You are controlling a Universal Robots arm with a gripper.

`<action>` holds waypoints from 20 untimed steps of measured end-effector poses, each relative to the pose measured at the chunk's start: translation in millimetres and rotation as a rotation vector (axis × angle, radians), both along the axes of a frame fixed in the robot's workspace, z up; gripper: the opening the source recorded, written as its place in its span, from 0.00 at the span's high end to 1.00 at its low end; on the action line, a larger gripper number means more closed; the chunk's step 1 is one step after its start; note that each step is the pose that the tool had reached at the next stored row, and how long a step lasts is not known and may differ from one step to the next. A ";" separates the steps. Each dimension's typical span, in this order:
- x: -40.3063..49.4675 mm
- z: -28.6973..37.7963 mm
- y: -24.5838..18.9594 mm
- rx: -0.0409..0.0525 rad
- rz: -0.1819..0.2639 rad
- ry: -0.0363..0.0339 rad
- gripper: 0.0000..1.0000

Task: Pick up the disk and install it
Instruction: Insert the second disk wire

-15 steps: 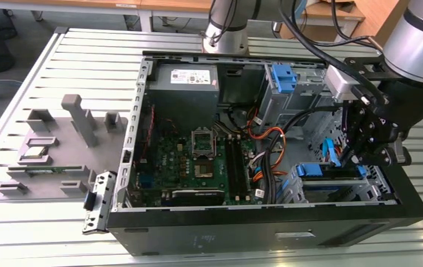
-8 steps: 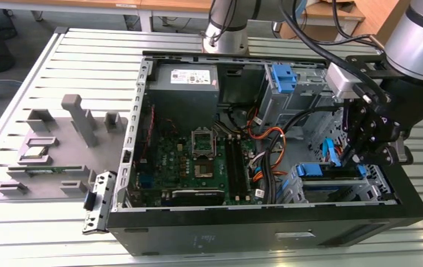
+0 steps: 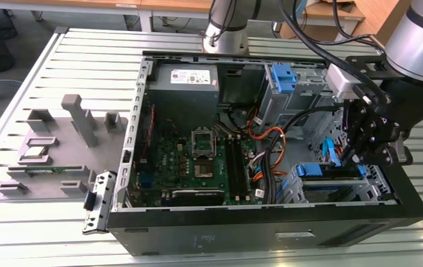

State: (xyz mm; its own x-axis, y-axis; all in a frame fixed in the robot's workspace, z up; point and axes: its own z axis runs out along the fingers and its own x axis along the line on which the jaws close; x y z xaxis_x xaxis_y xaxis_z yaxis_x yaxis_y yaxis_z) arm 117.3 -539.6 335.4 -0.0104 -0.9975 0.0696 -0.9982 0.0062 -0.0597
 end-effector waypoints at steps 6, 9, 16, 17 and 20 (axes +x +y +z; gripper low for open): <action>0.0 -0.4 -1.6 0.0040 0.000 0.0000 0.84; 0.0 -0.6 -2.3 0.0040 0.000 0.0000 0.84; 0.0 -1.5 -3.0 0.0048 0.000 0.0000 0.84; 0.0 -1.6 -3.1 0.0056 0.000 0.0000 0.84; 0.0 -1.7 -3.1 0.0067 0.000 0.0000 0.84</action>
